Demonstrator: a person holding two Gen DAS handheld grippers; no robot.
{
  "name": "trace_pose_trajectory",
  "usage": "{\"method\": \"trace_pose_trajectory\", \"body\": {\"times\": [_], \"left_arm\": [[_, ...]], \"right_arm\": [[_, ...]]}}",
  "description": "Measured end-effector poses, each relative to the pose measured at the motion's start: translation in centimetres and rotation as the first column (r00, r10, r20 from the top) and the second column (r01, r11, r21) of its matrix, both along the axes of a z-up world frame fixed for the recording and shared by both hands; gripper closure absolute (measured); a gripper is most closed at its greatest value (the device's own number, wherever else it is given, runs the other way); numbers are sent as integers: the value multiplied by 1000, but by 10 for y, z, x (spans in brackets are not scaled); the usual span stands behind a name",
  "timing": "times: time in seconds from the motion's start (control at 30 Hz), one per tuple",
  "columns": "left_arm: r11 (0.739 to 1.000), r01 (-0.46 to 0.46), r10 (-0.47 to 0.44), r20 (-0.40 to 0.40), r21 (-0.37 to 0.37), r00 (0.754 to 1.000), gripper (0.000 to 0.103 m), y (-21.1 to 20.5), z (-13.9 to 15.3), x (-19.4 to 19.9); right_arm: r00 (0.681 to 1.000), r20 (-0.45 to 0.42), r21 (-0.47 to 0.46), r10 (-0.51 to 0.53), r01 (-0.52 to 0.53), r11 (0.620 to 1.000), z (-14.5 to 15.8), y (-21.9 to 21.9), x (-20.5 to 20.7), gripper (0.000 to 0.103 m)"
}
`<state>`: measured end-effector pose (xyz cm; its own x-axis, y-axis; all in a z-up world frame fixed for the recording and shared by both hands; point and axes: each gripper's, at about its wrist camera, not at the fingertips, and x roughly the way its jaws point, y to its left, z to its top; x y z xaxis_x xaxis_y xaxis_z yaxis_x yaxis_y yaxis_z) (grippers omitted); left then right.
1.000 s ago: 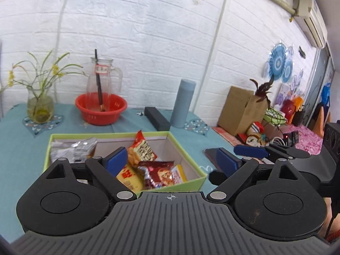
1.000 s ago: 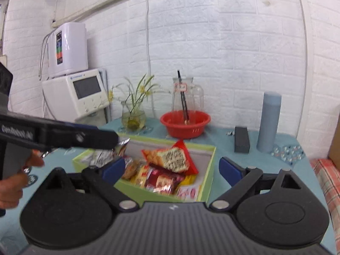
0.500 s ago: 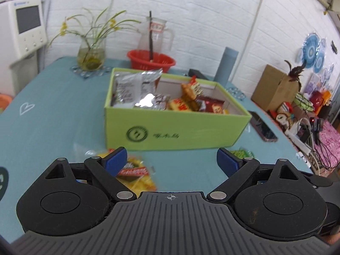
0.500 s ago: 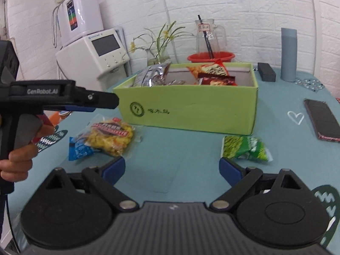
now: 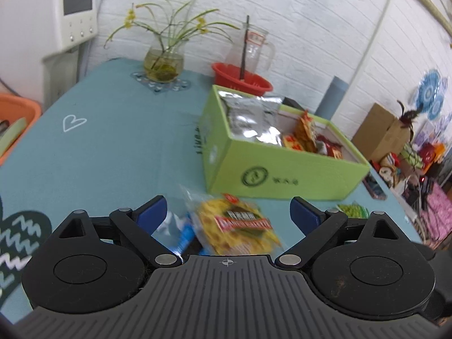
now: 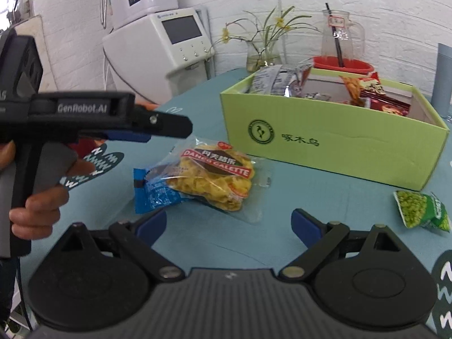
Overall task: Organize snacks
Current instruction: 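Move the left tool to the Danco Galette waffle bag and grasp it, then carry the Danco Galette bag into the lime-green box and open the left tool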
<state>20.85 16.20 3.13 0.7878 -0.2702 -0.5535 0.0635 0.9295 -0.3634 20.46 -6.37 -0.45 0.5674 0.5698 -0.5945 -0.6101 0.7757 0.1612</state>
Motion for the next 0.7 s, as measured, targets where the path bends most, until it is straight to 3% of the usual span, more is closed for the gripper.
{"method": "trace_pose_trajectory", "body": {"times": [0.07, 0.2, 0.23, 0.33, 0.47, 0.7], "left_arm": [[999, 23, -23, -20, -38, 1000, 20, 14, 0, 19], [995, 78, -84, -90, -64, 992, 28, 12, -13, 47], [994, 90, -96, -114, -56, 989, 31, 8, -17, 52], [991, 135, -135, -160, -9, 978, 51, -11, -30, 55], [985, 148, -135, -141, 89, 981, 66, -36, -29, 36], [966, 257, -252, -140, 19, 957, 52, -103, -31, -14]], "right_arm": [[1000, 9, 9, 19, -19, 1000, 4, 12, 12, 10], [997, -56, 13, 58, -57, 998, -5, 37, 48, 10], [995, -73, 7, 65, -65, 998, -9, 42, 54, 10], [992, -100, 12, 76, -75, 997, -16, 49, 61, 9], [994, -77, -18, 73, -75, 997, -13, 35, 44, 9], [999, -46, -45, -16, 14, 999, -16, -33, -28, 9]]}}
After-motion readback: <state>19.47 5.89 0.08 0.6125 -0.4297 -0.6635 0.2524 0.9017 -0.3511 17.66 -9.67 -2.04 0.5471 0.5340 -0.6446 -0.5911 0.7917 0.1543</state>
